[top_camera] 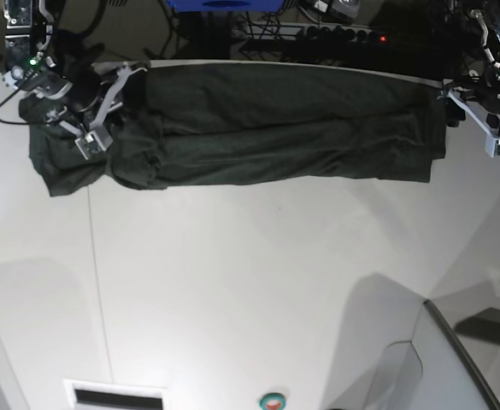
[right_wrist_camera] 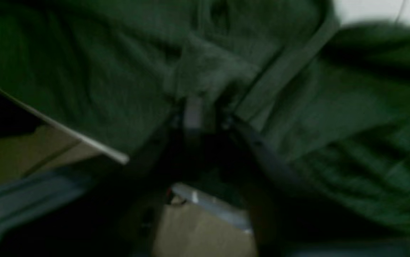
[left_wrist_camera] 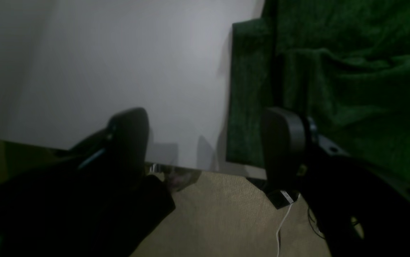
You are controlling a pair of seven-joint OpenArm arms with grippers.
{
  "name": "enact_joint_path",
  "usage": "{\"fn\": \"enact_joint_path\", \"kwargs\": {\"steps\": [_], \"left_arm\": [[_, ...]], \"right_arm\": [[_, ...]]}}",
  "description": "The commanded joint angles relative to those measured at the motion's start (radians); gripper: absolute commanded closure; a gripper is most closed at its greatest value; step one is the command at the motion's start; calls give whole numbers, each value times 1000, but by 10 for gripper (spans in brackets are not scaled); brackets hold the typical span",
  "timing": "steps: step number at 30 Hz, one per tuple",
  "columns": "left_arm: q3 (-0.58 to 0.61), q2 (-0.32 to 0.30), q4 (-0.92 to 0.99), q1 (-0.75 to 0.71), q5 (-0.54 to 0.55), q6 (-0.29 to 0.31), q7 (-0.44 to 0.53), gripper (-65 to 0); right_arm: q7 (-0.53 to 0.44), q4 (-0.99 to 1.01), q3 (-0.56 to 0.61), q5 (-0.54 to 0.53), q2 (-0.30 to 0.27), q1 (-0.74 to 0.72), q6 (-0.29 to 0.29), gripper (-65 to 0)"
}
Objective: Layout the t-shirt on the table in an organized manner, then fold the t-shirt properly
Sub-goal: 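Grasp the bunched shirt end near the right gripper and tuck it inward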
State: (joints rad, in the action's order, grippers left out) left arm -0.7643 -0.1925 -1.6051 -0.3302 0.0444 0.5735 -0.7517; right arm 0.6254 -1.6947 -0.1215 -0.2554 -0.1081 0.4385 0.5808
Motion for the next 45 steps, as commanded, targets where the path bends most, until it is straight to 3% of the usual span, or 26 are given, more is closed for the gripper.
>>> {"fn": "enact_joint_path", "kwargs": {"steps": [1,3,8,11,16,20,27,29,32,36,39,45], "left_arm": [[-8,-20,-14,1,-2,-7,14,-471],[-10,-22,-14,1,-4,-7,14,-471],[-11,-22,-14,0,-4,-7,14,-471],[-11,-22,-14,-7,-4,-7,14,-471],[-13,-22,-18,-10,-4,-7,14,-471],[-13,-22,-14,-11,-4,-7,14,-471],[-13,-22,-14,-11,-4,-7,14,-471],[-13,-22,-13,-11,-4,-7,14,-471],[-13,-22,-13,-11,-4,-7,14,-471],[-13,-22,-13,-11,-4,-7,14,-471],[-13,-22,-13,-11,-4,-7,14,-471],[-36,-22,-13,-11,-4,-7,14,-471]], "right_arm": [[-23,-17,-2,-15,-9,-2,0,-192],[-23,-21,-5,-15,-9,3,0,-236],[-23,-110,-10,-9,-29,3,-5,-236],[-23,-107,-10,-9,-35,-71,-6,-237],[-22,83,-8,-5,-38,-249,-6,-237],[6,196,-8,90,-34,-347,-6,-237],[21,264,-8,113,-31,-389,-6,-233],[21,278,-8,113,-31,-392,-6,-182],[23,301,-5,115,-31,-392,-6,-48],[24,304,-5,115,-31,-392,-6,-53],[24,295,-7,113,-31,-389,-6,0],[37,167,-10,112,-31,-353,-6,-8]]}}
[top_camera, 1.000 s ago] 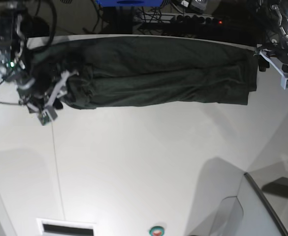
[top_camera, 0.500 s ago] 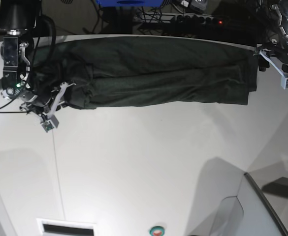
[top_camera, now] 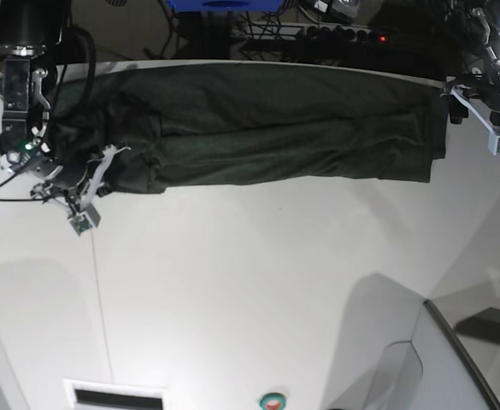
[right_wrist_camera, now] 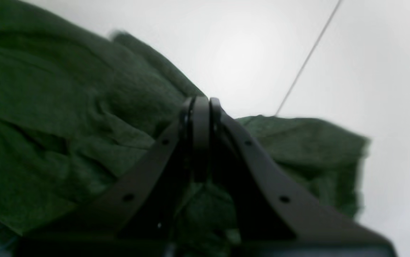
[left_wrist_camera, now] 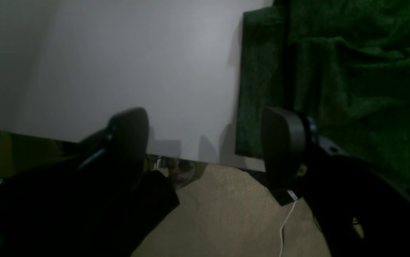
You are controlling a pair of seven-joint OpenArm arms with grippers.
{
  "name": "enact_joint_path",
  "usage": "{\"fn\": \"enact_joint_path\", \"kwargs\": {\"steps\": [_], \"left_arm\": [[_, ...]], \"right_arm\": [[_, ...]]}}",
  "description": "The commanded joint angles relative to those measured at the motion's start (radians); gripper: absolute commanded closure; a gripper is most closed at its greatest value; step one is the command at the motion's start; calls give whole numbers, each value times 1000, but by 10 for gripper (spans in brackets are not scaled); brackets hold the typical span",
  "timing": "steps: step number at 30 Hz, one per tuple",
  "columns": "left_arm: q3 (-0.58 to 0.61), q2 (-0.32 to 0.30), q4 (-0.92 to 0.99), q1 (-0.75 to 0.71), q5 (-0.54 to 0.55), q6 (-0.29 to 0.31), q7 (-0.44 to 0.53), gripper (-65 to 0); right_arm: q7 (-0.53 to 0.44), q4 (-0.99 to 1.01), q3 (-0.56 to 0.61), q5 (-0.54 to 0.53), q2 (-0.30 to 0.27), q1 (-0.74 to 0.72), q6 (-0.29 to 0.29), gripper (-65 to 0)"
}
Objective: Layout the t-shirt on the table in an organized manner, then fold the t-shirt properly
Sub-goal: 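Grasp the bunched shirt end near the right gripper and tuck it inward, then press and smooth the folded shirt with the right gripper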
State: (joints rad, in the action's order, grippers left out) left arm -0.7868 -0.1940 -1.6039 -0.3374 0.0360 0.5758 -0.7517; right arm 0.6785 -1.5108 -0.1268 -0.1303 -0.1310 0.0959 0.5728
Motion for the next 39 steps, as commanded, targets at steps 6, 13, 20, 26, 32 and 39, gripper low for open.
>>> {"fn": "enact_joint_path", "kwargs": {"steps": [6,13,20,26,32,39], "left_arm": [[-82,-22,-14,2,3,-9,14,-471],[-89,-28,-13,-1,3,-9,14,-471],[-90,-28,-13,-2,3,-9,14,-471],[-110,-29,0,-2,3,-9,14,-471],[-109,-43,46,4,3,-9,14,-471],[-109,-42,47,-2,5,-9,16,-471]], "right_arm": [[30,-202,-3,-13,14,51,2,-8],[43,-333,0,-27,23,100,6,-8],[42,-465,-4,-187,14,133,6,-8],[47,-472,39,-217,23,181,13,-8],[42,-429,201,-219,20,206,125,-8],[47,-412,378,-217,21,158,125,-8]]}}
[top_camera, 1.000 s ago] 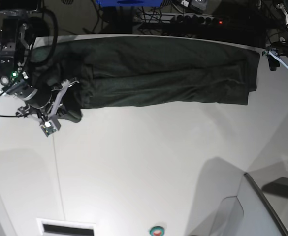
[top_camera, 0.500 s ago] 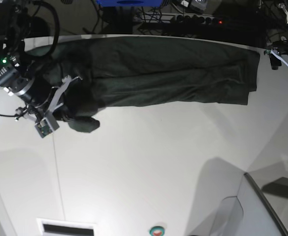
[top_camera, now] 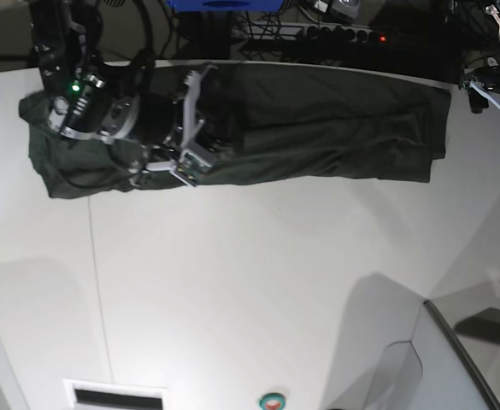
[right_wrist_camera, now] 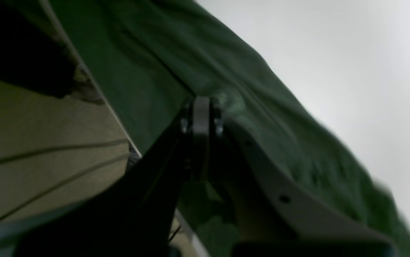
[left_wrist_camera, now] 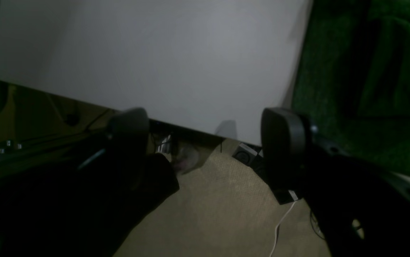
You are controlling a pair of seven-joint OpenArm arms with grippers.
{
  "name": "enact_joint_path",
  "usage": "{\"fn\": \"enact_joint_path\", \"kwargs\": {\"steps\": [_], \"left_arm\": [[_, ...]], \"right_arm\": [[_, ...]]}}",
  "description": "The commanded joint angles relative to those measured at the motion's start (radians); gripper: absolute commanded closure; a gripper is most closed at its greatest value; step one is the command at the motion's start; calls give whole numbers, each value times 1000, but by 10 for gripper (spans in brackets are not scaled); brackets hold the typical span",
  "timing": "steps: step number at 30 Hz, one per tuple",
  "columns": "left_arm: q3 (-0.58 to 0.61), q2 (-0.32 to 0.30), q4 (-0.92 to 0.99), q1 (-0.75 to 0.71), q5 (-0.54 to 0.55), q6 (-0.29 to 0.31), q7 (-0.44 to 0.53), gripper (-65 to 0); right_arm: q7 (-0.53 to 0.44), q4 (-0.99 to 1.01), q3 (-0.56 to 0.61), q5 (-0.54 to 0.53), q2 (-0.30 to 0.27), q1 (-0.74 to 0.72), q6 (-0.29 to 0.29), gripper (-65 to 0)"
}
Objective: Layout the t-shirt on the table in an organized manner, then fold the t-shirt properly
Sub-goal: 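Press and smooth the folded shirt with the right gripper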
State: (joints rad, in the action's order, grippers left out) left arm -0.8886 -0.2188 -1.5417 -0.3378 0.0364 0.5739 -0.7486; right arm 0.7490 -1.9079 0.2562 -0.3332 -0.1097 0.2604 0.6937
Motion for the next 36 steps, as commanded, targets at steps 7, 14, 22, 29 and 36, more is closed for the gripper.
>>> {"fn": "enact_joint_path", "kwargs": {"steps": [7,14,22,29,36], "left_arm": [[-4,-14,-15,-4,9,-7,13,-471],[1,-15,-15,-4,10,-7,13,-471],[3,-17,-13,-5,13,2,60,-471],[-7,-14,19,9,89,124,84,-482],[-8,-57,116,-2,389,124,84,-482]], "right_arm": [[-23,48,122,-14,2,-80,4,-11],[-23,147,142,-14,2,-100,4,-104],[-29,63,-84,-16,-5,-26,4,-155],[-29,133,-338,-16,-6,-5,4,-155],[-29,178,-410,-14,-8,18,4,-155]]}}
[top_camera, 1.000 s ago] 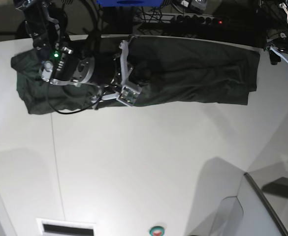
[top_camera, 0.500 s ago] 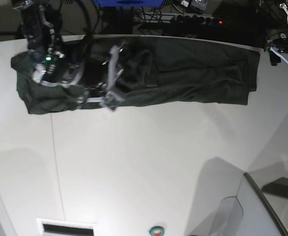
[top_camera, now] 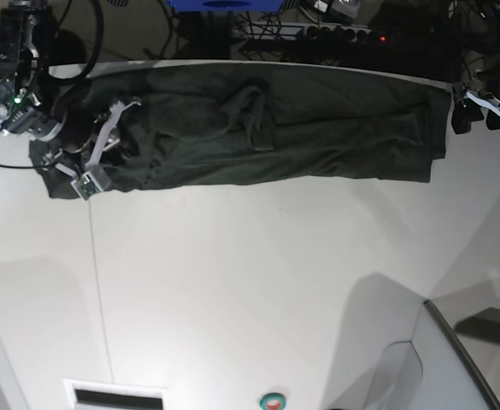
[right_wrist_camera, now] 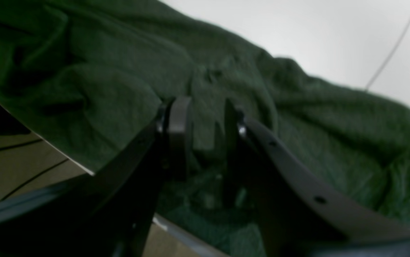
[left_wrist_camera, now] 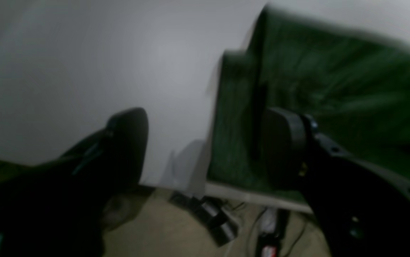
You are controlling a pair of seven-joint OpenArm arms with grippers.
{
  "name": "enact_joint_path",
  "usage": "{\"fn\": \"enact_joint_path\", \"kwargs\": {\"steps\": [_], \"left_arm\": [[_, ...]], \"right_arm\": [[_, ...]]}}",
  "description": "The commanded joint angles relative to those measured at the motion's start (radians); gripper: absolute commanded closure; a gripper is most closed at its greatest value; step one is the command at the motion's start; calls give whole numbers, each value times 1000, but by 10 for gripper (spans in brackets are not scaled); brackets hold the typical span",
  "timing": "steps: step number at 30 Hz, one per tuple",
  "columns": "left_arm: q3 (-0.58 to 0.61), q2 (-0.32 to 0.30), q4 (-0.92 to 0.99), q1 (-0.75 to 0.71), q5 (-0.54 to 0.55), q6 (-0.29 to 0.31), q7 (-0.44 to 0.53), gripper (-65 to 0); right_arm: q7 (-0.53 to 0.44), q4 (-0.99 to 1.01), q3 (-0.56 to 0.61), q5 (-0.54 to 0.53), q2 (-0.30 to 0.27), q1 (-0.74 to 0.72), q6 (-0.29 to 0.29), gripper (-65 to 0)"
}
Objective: Layout the t-shirt on the table in an organized manner, then fold the t-shirt properly
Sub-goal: 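Press and smooth the folded shirt with the right gripper, then grasp the shirt's opposite end with the left gripper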
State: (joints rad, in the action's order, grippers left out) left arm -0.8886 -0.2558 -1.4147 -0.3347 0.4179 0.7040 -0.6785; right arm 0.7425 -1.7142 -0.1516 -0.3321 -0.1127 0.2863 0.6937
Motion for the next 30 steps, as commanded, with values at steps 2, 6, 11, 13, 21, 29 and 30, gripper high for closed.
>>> {"fn": "enact_joint_path", "kwargs": {"steps": [2,6,11,13,21,29,30], "left_arm": [[-8,-38,12,-5,49,-6,13,-482],[-5,-46,41,6,88,-6,16,-484],[1,-83,223,96,83,-6,18,-484],[3,-96,291,130,83,-6,19,-484],[159,-130,337,147,85,-6,21,-482],[167,-122,351,148,83,-6,67,-481],[179,-122,357,148,83,-6,73,-481]], "right_arm": [[-22,-16,-3,-15,-5,1,4,-155],[-22,-16,-4,-15,-5,3,4,-155],[-22,-16,-1,-15,-5,3,4,-155],[-22,-16,-1,-15,-3,3,4,-155],[-22,-16,-1,-15,0,4,4,-155],[-22,-16,-1,-15,-2,4,4,-155],[-22,-16,-1,-15,-2,4,4,-155]]}}
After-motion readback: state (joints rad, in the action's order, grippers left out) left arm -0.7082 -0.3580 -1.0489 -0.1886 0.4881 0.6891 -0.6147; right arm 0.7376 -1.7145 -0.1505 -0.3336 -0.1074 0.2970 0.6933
